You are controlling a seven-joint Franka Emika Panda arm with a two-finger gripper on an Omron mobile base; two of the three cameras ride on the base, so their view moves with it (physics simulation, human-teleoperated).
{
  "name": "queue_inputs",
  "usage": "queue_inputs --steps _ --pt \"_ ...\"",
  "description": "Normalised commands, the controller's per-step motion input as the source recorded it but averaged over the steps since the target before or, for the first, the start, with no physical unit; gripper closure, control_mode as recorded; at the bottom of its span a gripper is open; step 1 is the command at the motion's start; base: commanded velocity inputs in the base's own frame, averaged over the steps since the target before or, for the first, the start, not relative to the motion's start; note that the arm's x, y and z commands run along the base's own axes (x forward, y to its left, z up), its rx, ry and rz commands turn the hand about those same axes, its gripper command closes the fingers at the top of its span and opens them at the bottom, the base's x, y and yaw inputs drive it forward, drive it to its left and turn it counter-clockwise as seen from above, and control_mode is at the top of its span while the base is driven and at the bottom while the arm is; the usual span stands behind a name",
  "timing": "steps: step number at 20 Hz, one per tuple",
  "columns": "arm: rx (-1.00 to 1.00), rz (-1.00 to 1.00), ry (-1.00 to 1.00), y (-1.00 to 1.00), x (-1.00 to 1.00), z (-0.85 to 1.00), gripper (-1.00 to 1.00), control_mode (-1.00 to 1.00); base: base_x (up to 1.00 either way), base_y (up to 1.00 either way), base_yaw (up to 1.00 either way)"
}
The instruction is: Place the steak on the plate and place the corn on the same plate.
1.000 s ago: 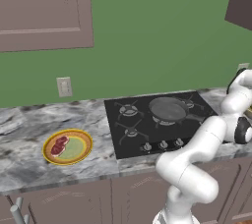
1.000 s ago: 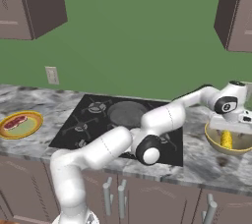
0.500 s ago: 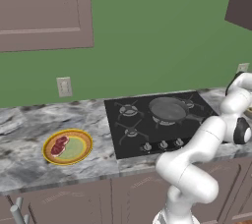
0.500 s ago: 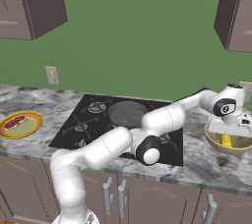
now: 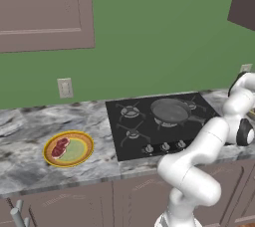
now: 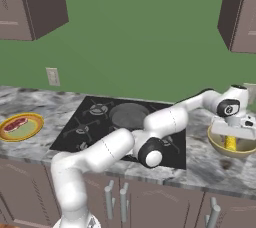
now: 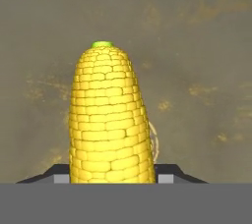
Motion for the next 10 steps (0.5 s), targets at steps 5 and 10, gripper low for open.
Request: queue_inputs --steps 5,10 --pt "0.00 -0.03 0.00 0.00 0.00 0.61 1.00 -1.00 0.00 0.00 0.00" --pt "0.06 -0.05 -0.10 0.06 -0.30 0.53 1.00 -1.00 0.00 0.00 0.00"
